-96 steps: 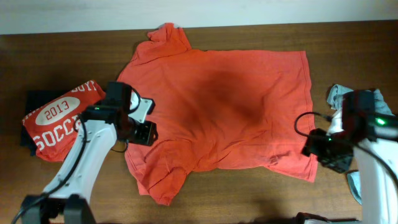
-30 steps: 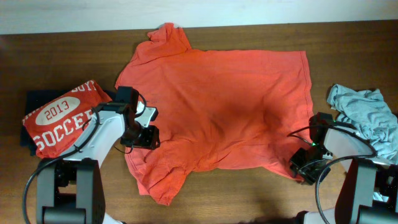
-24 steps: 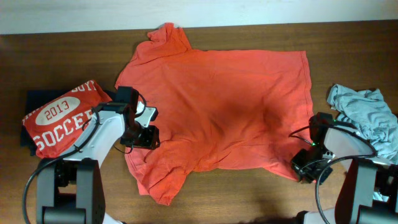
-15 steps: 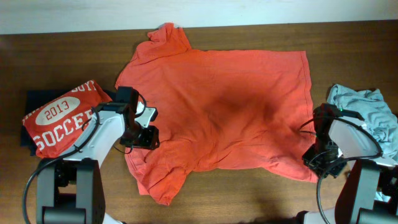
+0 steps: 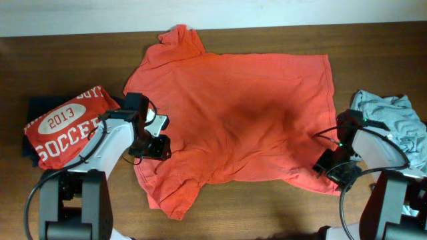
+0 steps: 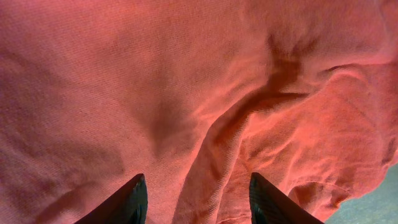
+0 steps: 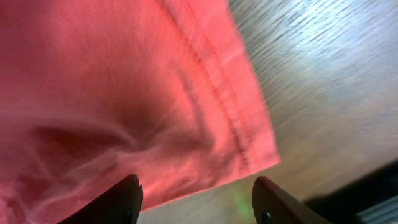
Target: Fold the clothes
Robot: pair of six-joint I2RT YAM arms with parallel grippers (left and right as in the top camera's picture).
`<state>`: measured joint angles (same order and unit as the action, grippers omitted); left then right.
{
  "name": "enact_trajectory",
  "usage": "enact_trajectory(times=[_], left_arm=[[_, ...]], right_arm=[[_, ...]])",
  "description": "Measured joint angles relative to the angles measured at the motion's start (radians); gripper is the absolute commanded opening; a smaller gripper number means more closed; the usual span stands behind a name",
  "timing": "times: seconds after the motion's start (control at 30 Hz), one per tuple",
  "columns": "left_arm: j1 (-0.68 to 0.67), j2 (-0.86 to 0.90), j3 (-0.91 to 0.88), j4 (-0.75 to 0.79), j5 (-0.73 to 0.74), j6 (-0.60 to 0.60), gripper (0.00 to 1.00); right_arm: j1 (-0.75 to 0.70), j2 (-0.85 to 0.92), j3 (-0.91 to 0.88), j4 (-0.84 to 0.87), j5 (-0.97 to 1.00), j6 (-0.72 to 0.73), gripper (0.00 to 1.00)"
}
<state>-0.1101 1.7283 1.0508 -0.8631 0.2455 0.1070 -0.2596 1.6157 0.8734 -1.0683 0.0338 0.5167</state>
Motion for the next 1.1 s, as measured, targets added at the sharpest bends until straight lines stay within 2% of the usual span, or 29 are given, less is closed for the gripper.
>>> enact_trajectory(times=[0.2,0.43,0.63,0.7,1.1], left_arm=[[0.0,0.0,0.0,0.0,0.0,0.0,0.52],[0.0,0.0,0.0,0.0,0.0,0.0,0.52],[0.0,0.0,0.0,0.0,0.0,0.0,0.52],[0.0,0.0,0.0,0.0,0.0,0.0,0.52],[0.0,0.0,0.0,0.0,0.0,0.0,0.52]], right_arm=[[0.0,0.0,-0.079,0.084,-0.039,0.04,0.49],[0.0,-0.006,-0.095,0.105,-0.045,0.122,0.38],[0.001,-0.043,-0.133,0.161,-0.071,0.167,0.1],[0.001,-0.043,-0.133,0.16,-0.06,0.173,0.04],[-0.001,-0.01,-0.106,0.008,0.073,0.185,0.04]])
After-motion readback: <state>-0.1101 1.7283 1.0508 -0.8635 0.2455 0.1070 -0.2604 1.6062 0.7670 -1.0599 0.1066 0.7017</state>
